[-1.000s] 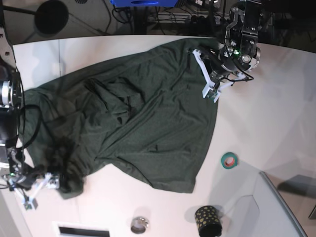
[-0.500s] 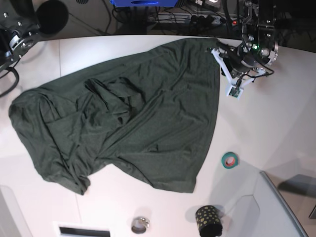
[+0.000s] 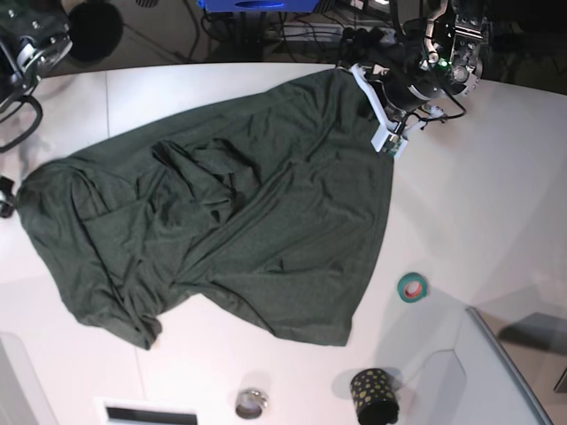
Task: Layout the t-shirt on the table in an organized manner, then fold the t-shirt properly
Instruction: 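Pull the shirt taut between both grippers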
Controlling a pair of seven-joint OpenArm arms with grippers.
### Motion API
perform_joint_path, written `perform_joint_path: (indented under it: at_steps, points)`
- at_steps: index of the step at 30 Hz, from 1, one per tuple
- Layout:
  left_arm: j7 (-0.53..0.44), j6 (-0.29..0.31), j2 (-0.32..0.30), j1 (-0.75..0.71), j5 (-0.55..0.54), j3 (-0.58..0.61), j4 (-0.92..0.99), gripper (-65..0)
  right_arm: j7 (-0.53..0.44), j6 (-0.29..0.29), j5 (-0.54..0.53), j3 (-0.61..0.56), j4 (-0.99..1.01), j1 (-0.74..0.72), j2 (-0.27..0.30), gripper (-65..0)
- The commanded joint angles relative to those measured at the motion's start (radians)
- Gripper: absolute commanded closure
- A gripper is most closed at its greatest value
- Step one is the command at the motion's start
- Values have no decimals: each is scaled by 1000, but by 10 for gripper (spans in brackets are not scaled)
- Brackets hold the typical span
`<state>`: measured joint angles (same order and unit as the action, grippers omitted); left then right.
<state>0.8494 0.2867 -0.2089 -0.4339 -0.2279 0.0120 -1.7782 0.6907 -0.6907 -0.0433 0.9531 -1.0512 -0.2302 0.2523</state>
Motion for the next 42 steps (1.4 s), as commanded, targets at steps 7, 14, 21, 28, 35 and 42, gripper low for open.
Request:
perform_joint_path:
  at_steps: [7, 14, 21, 28, 35, 42]
  points:
    - [-83, -2, 4, 31, -5, -2, 130, 0, -141, -7, -19, -10, 268, -80, 71, -429]
    - [-155, -2, -53, 34, -6, -8, 266, 0, -194, -7, -16, -12, 424, -108, 106, -419]
    - [-155, -2, -59, 60, -5, -66, 272, 0, -190, -7, -17, -4, 423, -38, 106, 0]
    - [-155, -2, -93, 93, -5, -90, 294, 0, -73, -7, -20, -1, 263, 65, 61, -5]
    - [-155, -2, -93, 125, -5, -91, 317, 0, 82, -7, -19, 94, -131, 177, -84, -6]
    - [-155, -2, -93, 128, -5, -91, 308, 0, 148, -7, -17, 96, -217, 180, -113, -9]
